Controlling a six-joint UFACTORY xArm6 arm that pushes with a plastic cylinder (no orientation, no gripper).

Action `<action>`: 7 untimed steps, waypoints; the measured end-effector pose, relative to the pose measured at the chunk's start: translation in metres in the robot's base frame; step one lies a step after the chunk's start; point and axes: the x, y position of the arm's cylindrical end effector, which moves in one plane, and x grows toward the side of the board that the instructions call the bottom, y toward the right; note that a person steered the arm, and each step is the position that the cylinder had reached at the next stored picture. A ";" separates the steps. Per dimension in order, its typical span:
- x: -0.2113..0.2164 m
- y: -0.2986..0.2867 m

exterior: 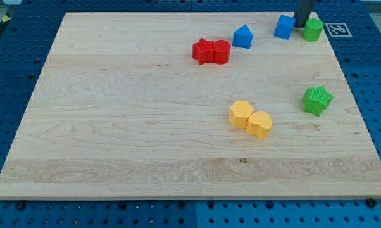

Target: Move the green circle away from the right side of the blue cube

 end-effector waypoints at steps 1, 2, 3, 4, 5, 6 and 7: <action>0.014 0.000; 0.004 -0.013; -0.009 0.007; -0.007 0.036; 0.001 0.040; 0.012 0.037; 0.042 0.035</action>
